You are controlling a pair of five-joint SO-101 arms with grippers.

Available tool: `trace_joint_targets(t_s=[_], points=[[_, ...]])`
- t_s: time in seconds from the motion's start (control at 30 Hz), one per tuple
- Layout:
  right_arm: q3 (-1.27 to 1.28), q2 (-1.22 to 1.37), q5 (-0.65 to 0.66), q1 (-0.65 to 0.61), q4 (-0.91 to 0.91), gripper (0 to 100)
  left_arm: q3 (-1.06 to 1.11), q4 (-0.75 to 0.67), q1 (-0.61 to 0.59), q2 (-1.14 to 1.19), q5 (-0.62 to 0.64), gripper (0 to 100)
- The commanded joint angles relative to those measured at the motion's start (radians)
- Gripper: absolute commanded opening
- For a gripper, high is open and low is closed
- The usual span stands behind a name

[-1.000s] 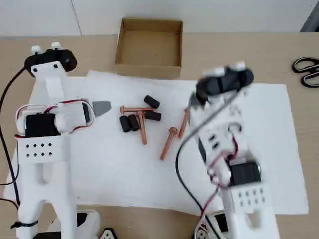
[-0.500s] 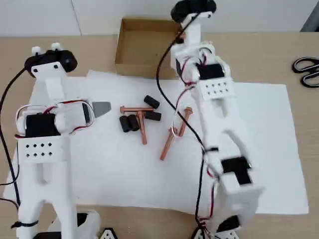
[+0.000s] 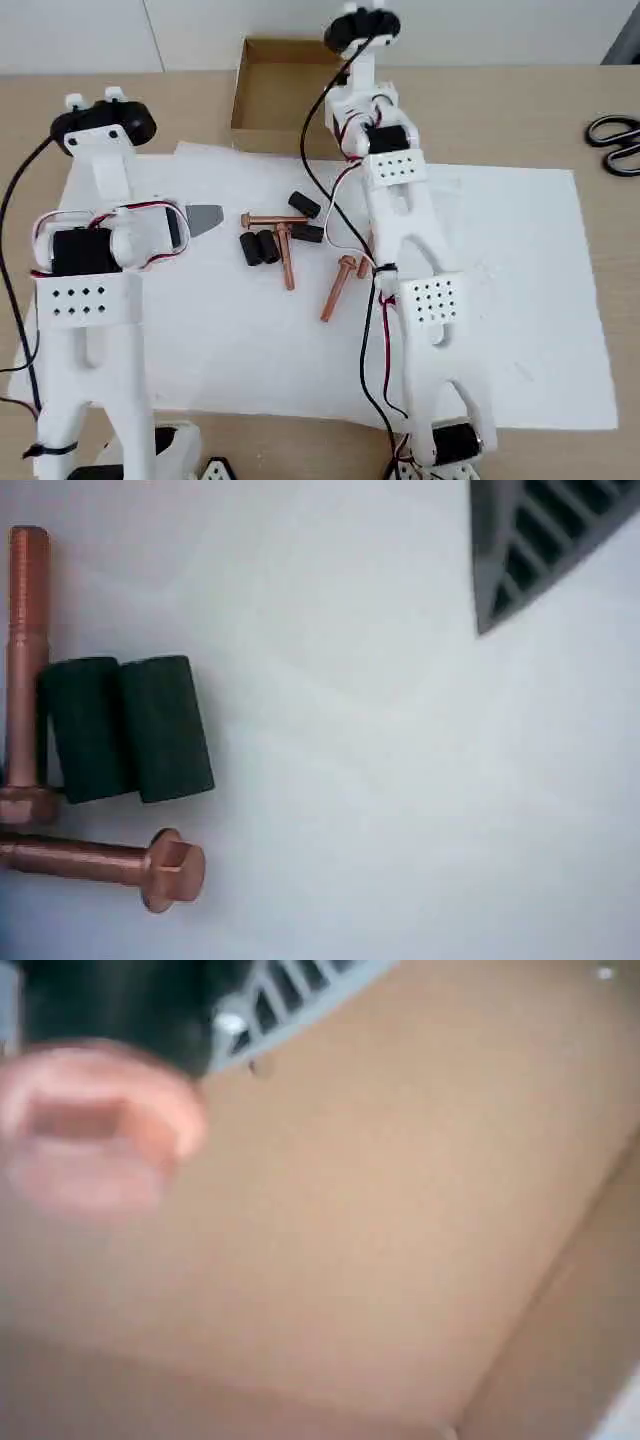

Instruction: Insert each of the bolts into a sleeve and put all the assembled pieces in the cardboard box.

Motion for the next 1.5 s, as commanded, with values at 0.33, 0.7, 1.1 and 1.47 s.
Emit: trace_joint_targets(t_s=[0.33,0.7,1.1,1.47], points=[[-0.292,0.185,0.008,-0.024,-0.030,2.4,-0.015,0.006,-0.005,-0.023,-0.006,33],[-0.292,0.183,0.005,-0.021,-0.030,24.0,-0.013,0.006,-0.005,-0.023,-0.006,33],[-0.422,0.094,0.008,-0.019,0.088,23.9,-0.013,0.005,-0.003,-0.023,-0.008,33],[-0.419,-0.510,0.006,-0.025,1.000,23.8,-0.013,0.008,0.005,-0.023,-0.063,33]])
